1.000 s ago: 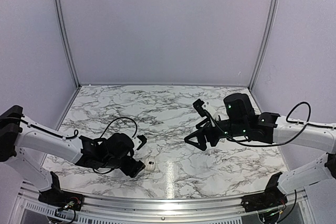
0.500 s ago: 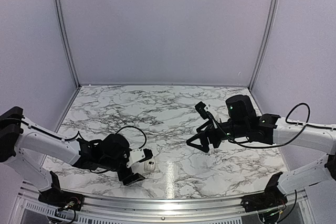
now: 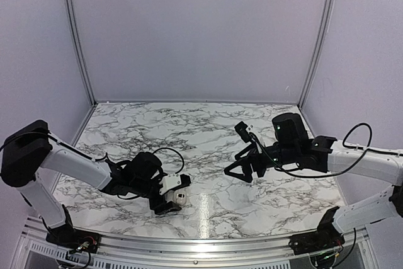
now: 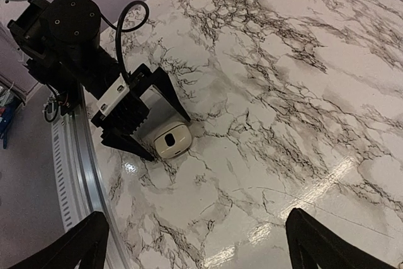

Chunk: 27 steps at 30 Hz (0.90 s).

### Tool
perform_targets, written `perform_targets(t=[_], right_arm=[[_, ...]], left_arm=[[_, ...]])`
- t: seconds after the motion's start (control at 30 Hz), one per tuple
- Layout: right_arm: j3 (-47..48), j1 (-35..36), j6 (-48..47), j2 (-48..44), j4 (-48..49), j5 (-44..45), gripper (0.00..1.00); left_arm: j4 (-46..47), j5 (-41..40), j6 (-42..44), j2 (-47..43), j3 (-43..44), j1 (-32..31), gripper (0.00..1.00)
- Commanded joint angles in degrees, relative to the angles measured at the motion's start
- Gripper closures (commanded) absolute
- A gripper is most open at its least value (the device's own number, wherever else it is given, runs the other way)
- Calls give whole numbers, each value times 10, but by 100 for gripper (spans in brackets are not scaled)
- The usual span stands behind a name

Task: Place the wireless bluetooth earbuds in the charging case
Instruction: Pick up the charging case from the center of the board.

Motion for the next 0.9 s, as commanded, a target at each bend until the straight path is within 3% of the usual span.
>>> perform_targets(t=[0.0, 0.3, 0.57, 0.87], right_arm=[[-6, -28, 15, -7, 9, -48, 1], [-23, -75, 39, -6, 26, -124, 3], [-19, -77, 41, 20, 29, -161, 4], [-17, -77, 38, 48, 29, -175, 4]], left_arm=[[10, 36, 23, 32, 15, 3, 19], [15, 32, 27, 43, 14, 3, 29], [15, -1, 27, 23, -11, 3, 24], [20, 0, 24, 30, -15, 3, 32]])
